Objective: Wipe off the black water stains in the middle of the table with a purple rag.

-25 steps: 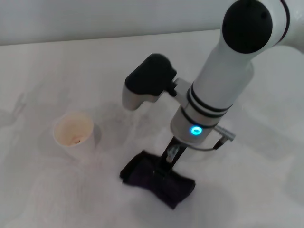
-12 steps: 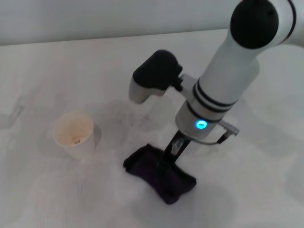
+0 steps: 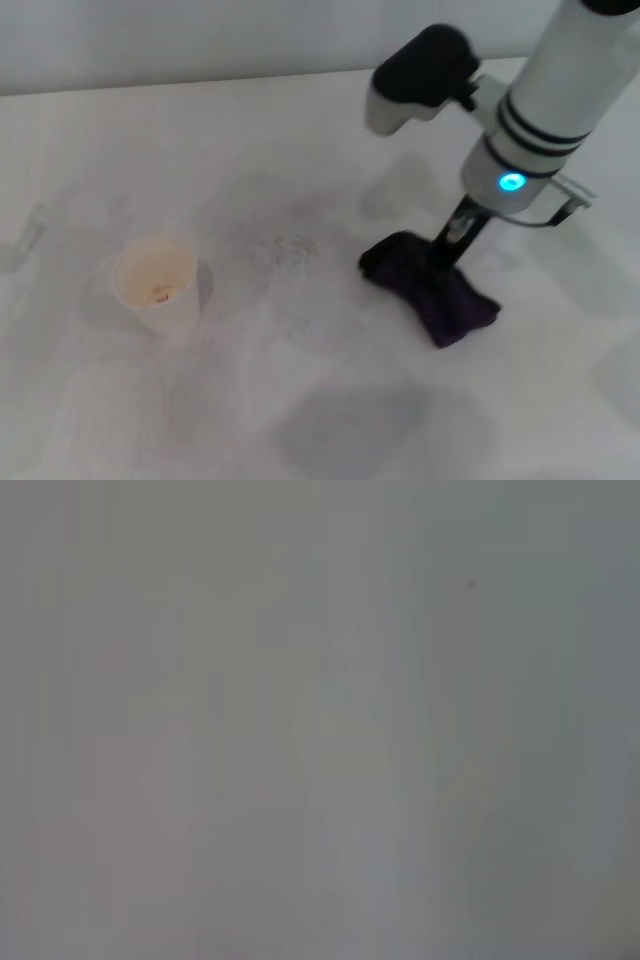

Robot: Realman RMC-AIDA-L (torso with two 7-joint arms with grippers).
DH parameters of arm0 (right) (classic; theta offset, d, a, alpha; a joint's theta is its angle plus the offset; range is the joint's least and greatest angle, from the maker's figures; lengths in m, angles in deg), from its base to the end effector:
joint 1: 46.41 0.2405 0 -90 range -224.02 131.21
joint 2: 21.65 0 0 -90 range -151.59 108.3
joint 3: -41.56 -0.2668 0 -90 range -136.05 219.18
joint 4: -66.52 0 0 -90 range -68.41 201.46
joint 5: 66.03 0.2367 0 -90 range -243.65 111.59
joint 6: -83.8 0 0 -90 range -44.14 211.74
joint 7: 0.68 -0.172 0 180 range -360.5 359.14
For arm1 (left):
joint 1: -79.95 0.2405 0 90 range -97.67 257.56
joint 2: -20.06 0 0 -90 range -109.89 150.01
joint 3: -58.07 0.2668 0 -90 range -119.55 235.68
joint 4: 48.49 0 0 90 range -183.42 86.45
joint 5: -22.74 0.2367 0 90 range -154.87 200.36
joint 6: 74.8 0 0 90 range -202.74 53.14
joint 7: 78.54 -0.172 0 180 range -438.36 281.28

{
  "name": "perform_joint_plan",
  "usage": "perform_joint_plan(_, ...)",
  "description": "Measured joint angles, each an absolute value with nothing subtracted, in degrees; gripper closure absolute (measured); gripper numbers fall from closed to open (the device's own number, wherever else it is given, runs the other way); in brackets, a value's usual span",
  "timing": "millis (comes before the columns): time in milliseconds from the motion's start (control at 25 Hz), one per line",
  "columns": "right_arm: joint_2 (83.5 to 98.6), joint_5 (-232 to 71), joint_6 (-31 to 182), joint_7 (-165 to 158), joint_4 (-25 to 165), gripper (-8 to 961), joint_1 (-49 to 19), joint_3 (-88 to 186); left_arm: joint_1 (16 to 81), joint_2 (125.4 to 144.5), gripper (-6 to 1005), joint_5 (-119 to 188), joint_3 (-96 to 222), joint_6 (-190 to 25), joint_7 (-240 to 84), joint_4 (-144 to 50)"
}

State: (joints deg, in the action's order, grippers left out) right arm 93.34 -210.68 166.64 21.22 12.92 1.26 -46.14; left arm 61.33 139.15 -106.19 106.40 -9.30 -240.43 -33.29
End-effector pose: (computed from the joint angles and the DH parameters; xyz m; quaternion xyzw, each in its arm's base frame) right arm 0.2057 0.4057 -0.0782 -0.8759 0.3729 -0.2727 0.1392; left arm -0.3899 0.3553 0.0014 -0.7562 -0.1676 -0.2248 0.5911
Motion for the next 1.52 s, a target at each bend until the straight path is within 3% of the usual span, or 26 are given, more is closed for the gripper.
perform_joint_plan(1120, 93.61, -223.25, 167.9, 25.15, 13.2, 830, -1.91, -58.58, 60.44, 139.07, 136, -105.94, 106.67, -9.32, -240.43, -33.28)
perform_joint_plan(1520, 93.18, -223.53, 168.65, 25.82, 12.8, 658, -2.15, -62.39, 60.43, 139.15, 136, -105.91, 106.67, -9.2, -240.43, -33.28)
